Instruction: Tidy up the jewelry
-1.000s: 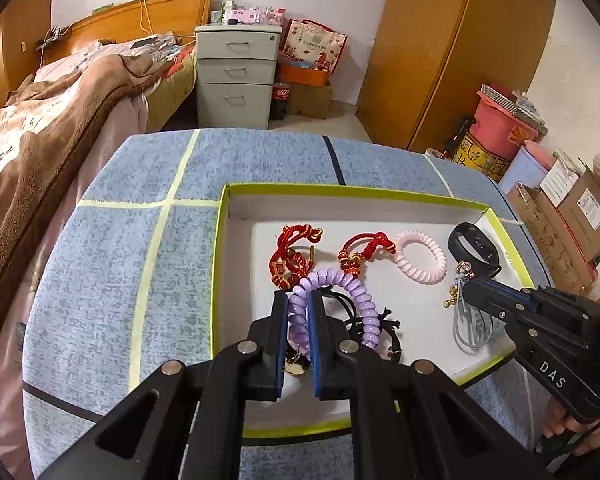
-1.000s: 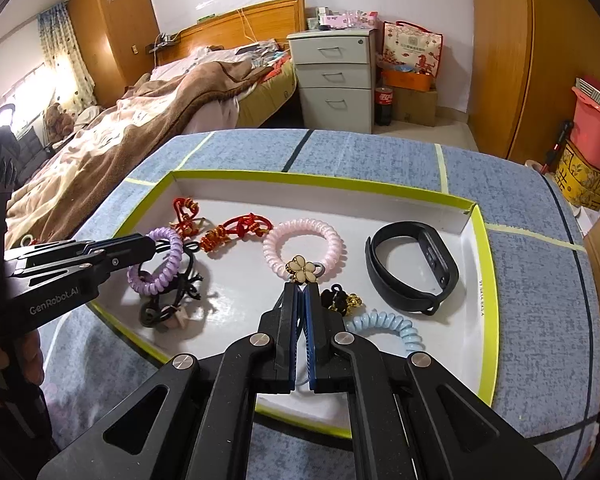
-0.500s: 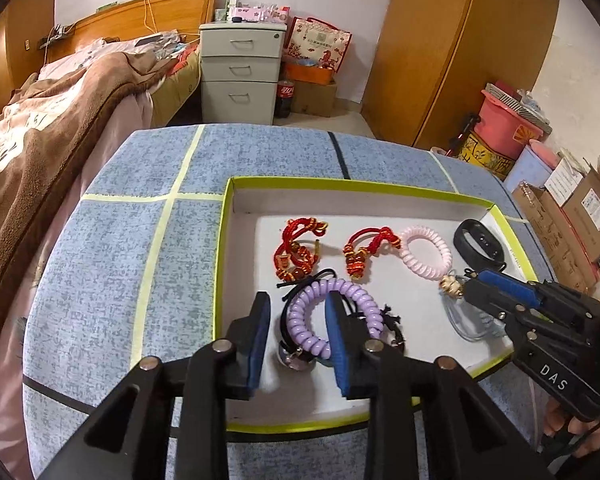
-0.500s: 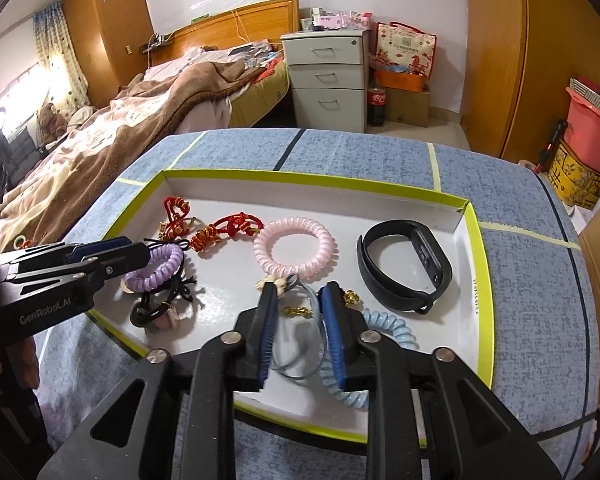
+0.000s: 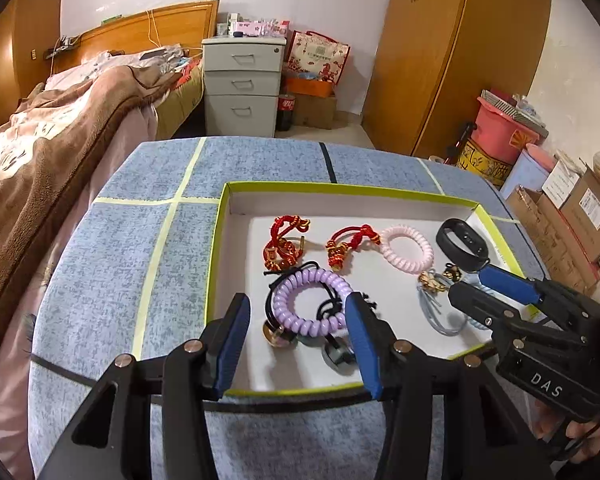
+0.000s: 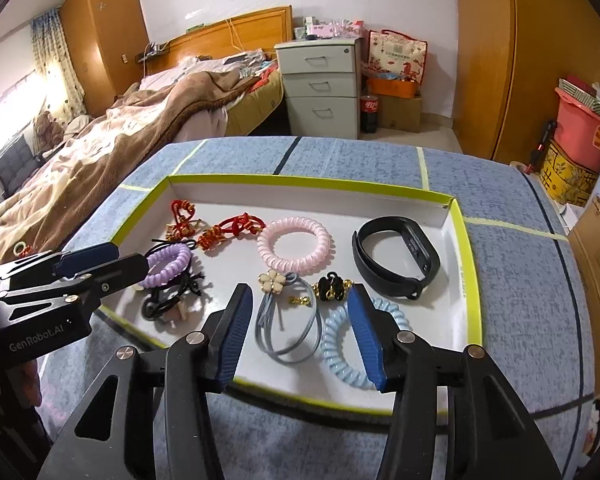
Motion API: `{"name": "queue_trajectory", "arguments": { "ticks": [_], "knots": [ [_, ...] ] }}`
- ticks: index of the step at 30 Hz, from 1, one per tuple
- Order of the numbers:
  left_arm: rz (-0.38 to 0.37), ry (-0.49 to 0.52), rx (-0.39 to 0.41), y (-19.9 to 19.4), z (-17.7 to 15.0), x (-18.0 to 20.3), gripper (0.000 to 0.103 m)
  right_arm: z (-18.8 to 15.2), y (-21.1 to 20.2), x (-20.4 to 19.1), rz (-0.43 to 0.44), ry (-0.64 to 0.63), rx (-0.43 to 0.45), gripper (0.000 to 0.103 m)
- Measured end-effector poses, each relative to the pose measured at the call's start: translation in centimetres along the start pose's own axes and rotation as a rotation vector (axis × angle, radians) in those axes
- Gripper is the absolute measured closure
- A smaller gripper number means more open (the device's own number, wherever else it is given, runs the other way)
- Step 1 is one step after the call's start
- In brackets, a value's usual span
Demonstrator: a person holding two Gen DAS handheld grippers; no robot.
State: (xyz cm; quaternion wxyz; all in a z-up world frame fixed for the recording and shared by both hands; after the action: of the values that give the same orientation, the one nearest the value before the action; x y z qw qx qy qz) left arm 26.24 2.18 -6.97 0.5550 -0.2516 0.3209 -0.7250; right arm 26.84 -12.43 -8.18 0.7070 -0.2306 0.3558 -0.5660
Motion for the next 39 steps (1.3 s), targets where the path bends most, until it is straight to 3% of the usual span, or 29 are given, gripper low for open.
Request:
{"name": "queue_trajectory", "arguments": {
  "ticks": [5,9,21,39],
  "knots": [
    [0.053,0.017,0.025,-1.7,-0.5,0.5,0.049,-0.7,-2.3,-0.3,-0.018,0.000,0.051,0.053],
    [0.044,-0.019,0.053,-3.3,-1.6,1.0,0.049,-1.4,-4.2,-0.7,-0.023,0.014,0.090,0.053],
    [0.187,-0.012,0.145,-8.6,-4.7,1.8,0.049,-4.8,-8.7,-2.3,-0.032,0.002,0.183,0.053],
    [0.192,-0.017,0.169,-10.3,-7.3,4.0,0.049,-7.7,-11.5,-2.5,-0.055,0.041,0.247,0.052]
  ]
}}
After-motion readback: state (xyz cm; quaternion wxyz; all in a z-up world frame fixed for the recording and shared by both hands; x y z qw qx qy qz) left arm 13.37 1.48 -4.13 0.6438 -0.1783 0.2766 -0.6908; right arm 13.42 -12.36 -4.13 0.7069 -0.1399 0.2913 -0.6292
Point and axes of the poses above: each gripper's, at about its wrist camera, not at the fingertips, and y roughly the way its jaws point, x to its right, z to its top, the point moved 8 cm from there along y, roughly the way its jaws point, and after that the axes turned 12 degrees about y, right-handed, at the moved point
